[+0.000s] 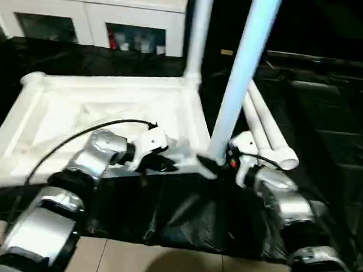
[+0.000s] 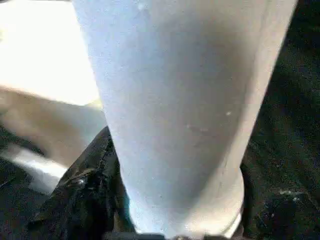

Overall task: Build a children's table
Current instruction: Rotate leg to tighten

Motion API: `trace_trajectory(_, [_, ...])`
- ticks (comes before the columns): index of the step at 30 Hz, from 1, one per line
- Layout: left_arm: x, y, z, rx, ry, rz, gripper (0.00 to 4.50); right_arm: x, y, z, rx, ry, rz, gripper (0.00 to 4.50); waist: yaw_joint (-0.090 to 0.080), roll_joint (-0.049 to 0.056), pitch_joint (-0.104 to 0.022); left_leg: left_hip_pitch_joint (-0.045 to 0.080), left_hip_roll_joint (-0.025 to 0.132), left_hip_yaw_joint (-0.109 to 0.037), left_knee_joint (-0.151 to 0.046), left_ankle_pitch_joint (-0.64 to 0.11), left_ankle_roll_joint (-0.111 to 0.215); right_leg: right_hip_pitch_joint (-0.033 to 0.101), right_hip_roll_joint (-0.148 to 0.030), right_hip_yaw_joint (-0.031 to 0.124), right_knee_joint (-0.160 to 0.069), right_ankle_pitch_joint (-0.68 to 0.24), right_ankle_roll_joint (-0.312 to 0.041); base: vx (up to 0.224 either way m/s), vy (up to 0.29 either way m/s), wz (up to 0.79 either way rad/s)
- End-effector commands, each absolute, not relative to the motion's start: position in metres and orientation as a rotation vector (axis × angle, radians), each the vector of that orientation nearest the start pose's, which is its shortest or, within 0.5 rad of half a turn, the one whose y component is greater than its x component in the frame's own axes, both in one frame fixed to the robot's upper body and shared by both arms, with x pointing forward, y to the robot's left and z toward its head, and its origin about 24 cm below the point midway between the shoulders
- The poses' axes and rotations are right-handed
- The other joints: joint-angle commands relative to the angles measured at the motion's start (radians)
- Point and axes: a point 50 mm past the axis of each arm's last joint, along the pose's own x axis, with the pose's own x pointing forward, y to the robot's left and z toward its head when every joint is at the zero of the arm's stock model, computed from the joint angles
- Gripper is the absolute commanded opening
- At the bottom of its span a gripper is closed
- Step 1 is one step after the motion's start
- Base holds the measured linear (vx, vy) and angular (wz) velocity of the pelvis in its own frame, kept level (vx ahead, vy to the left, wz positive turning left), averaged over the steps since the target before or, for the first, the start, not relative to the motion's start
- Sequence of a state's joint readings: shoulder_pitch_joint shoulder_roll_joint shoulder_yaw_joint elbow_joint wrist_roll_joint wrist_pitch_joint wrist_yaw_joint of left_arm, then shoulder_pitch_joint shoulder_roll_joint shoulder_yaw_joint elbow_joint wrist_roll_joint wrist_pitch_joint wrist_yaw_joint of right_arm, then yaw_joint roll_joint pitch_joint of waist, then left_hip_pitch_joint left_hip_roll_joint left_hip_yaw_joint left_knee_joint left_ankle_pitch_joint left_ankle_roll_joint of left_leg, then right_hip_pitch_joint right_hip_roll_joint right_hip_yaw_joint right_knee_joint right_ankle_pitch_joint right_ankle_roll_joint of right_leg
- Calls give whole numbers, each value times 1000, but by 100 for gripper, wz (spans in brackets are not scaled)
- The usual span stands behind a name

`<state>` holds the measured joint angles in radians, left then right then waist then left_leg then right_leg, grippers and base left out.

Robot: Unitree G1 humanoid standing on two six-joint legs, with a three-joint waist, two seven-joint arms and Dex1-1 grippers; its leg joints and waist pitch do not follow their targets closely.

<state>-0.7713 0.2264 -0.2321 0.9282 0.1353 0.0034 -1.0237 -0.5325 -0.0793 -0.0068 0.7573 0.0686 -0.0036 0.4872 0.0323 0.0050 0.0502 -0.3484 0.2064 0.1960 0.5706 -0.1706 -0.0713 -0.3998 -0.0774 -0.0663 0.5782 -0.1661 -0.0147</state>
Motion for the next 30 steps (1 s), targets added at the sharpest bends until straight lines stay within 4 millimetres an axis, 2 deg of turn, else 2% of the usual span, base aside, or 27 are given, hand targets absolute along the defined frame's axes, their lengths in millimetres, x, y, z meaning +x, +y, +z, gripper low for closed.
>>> trace_trajectory(1, [346, 79, 46, 402, 421, -1145, 0, 324, -79, 5, 22, 329, 609, 272, -7, -2, -52, 20, 17, -18, -65, -371, 7, 22, -59, 33, -98, -519, -143, 0, 0, 0])
trace_trajectory(2, [346, 70, 46, 391, 406, -1145, 0, 324, -72, 5, 5, 327, 584, 272, -7, -2, -53, 19, 16, -19, -66, -372, 10, 24, -59, 32, -97, -519, -141, 0, 0, 0])
trace_trajectory(3, [345, 67, 46, 386, 401, -1143, 0, 325, -70, 5, -1, 326, 575, 272, -7, 5, -53, 16, 15, -19, -67, -372, 11, 25, -60, 33, -98, -515, -136, 0, 0, 0])
trace_trajectory(5, [344, 65, 46, 400, 400, -1156, 0, 326, -69, 7, -3, 314, 566, 272, -7, 2, -53, 18, 16, -18, -66, -381, 17, 22, -58, 32, -101, -509, -136, 0, 0, 0])
trace_trajectory(6, [344, 64, 45, 413, 397, -1170, 0, 327, -69, 9, -1, 303, 572, 272, -7, 3, -54, 14, 15, -19, -68, -383, 22, 26, -58, 33, -98, -495, -136, 0, 0, 0])
trace_trajectory(7, [343, 66, 44, 428, 398, -1185, 0, 329, -70, 12, 5, 285, 580, 342, -7, 4, -55, 13, 15, -18, -67, -383, 23, 26, -58, 34, -98, -486, -137, 0, 0, 0])
trace_trajectory(9, [343, 69, 44, 438, 396, -1188, 0, 330, -72, 13, 19, 280, 591, 348, -7, 6, -55, 14, 16, -18, -68, -386, 25, 26, -58, 34, -97, -476, -143, 0, 0, 0])
trace_trajectory(10, [343, 72, 44, 442, 395, -1189, 0, 331, -74, 14, 14, 276, 604, 348, -7, 5, -56, 11, 17, -19, -69, -382, 27, 29, -58, 34, -95, -461, -147, 0, 0, 0])
trace_trajectory(11, [343, 75, 44, 446, 397, -1190, 0, 331, -77, 15, -2, 270, 616, 376, -7, 5, -56, 10, 17, -19, -70, -378, 27, 30, -58, 35, -93, -450, -150, 0, 0, 0])
trace_trajectory(12, [342, 78, 44, 456, 391, -1199, 0, 331, -79, 16, -22, 264, 623, 386, -8, 4, -57, 7, 17, -19, -70, -373, 27, 33, -57, 35, -91, -434, -155, 0, 0, 0])
trace_trajectory(17, [340, 92, 42, 466, 402, -1216, 0, 328, -94, 21, -64, 232, 720, 389, -5, 0, -60, 3, 20, -15, -67, -333, 43, 39, -58, 39, -80, -347, -185, 0, 0, 0])
trace_trajectory(18, [341, 98, 41, 476, 410, -1201, 0, 325, -103, 24, -72, 219, 768, 389, -5, -1, -63, 3, 20, -14, -65, -321, 45, 40, -59, 40, -76, -325, -193, 0, 0, 0])
trace_trajectory(19, [343, 102, 41, 476, 419, -1177, 0, 321, -114, 28, -68, 204, 811, 389, 3, -3, -66, 5, 22, -9, -61, -277, 65, 43, -57, 42, -69, -239, -211, 0, 0, 0])
trace_trajectory(20, [343, 104, 41, 475, 420, -1168, 0, 319, -118, 30, -64, 198, 825, 389, 6, -3, -66, 8, 21, -6, -59, -269, 74, 41, -55, 43, -70, -220, -217, 0, 0, 0])
trace_trajectory(21, [343, 104, 41, 475, 420, -1167, 0, 319, -119, 31, -63, 197, 826, 389, 9, -5, -65, 7, 21, -4, -57, -256, 87, 43, -55, 43, -66, -200, -229, 0, 0, 0])
trace_trajectory(22, [344, 104, 41, 474, 422, -1158, 0, 316, -125, 34, -55, 186, 832, 389, 11, -5, -66, 0, 20, -6, -58, -231, 93, 51, -56, 41, -63, -198, -228, 0, 0, 0])
trace_trajectory(23, [344, 104, 40, 473, 423, -1151, 0, 314, -130, 37, -48, 180, 839, 389, 11, -2, -65, -2, 20, -6, -58, -227, 94, 51, -55, 41, -65, -204, -224, 0, 0, 0])
trace_trajectory(26, [345, 100, 37, 483, 432, -1135, 0, 301, -145, 43, -43, 173, 884, 389, 15, 6, -60, 2, 19, -7, -60, -269, 79, 47, -54, 37, -79, -304, -189, 0, 0, 0])
trace_trajectory(27, [346, 99, 37, 484, 432, -1130, 0, 298, -147, 45, -44, 175, 902, 389, 16, 2, -59, 3, 17, -8, -61, -282, 78, 49, -52, 37, -84, -342, -167, 0, 0, 0])
trace_trajectory(28, [347, 98, 37, 487, 429, -1117, 0, 293, -148, 47, -53, 177, 927, 389, 15, 11, -57, 2, 18, -12, -64, -303, 73, 46, -52, 34, -85, -377, -159, 0, 0, 0])
trace_trajectory(30, [348, 97, 38, 488, 424, -1111, 0, 288, -150, 48, -62, 184, 951, 389, 9, 11, -56, 3, 15, -16, -66, -338, 63, 45, -52, 30, -93, -438, -134, 0, 0, 0])
